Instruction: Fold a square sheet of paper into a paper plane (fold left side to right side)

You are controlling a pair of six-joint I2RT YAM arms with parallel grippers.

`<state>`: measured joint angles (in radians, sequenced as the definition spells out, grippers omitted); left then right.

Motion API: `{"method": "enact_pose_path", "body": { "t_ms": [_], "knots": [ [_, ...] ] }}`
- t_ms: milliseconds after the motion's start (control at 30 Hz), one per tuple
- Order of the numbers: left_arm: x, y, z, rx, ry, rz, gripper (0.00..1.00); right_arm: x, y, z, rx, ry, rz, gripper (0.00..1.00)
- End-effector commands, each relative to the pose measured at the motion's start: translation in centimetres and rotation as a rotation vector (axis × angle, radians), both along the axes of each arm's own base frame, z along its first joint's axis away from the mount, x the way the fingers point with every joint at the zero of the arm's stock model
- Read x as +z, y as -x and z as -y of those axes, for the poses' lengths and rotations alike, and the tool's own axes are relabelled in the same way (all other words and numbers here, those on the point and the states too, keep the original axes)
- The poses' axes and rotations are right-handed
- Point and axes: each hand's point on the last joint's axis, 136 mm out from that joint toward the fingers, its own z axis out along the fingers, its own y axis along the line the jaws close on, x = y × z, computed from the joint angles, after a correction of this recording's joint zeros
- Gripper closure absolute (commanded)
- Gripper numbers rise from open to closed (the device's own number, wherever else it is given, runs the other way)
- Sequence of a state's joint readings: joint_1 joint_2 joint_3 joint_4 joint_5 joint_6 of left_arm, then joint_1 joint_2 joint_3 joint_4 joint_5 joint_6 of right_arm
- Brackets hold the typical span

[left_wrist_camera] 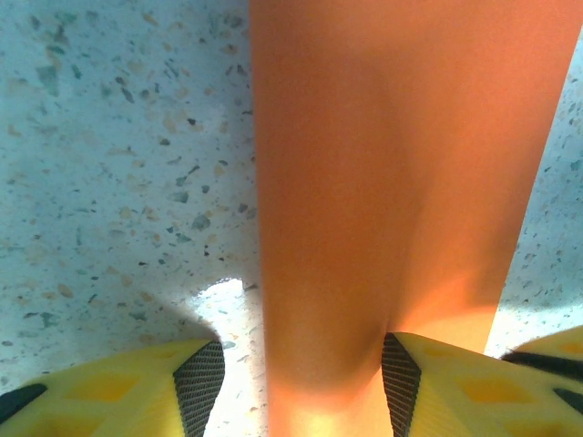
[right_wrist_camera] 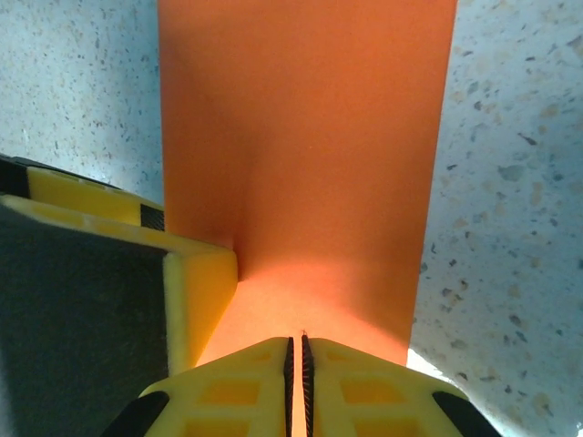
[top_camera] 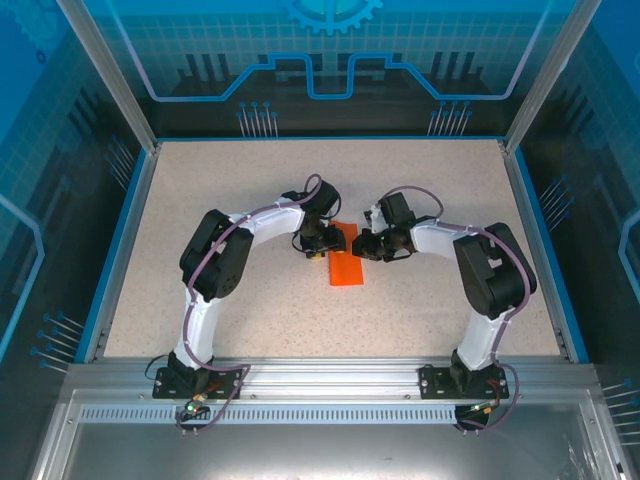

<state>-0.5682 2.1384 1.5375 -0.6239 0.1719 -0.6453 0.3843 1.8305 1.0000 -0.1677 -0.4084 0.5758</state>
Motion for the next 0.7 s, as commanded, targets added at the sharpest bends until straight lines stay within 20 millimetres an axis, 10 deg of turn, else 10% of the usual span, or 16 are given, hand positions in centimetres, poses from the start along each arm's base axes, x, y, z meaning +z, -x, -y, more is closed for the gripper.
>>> {"method": "enact_pose_path", "body": {
  "t_ms": [0, 267, 667],
  "knots": [
    [-6.4, 2.8, -1.8, -0.038, -0.134, -0.111, 0.45, -1.1, 0.6, -0.1, 0.005, 0.04, -0.057, 0.86],
    [-5.1, 2.3, -1.4, -0.042, -0.11, -0.081, 0.44, -3.5, 1.7, 1.1, -0.011, 0.13, -0.143, 0.86],
    [4.8, 0.0, -0.3, -0.044, 0.077, 0.148, 0.38, -4.8, 2.4, 1.9, -0.009, 0.187, -0.194, 0.86]
  ]
}}
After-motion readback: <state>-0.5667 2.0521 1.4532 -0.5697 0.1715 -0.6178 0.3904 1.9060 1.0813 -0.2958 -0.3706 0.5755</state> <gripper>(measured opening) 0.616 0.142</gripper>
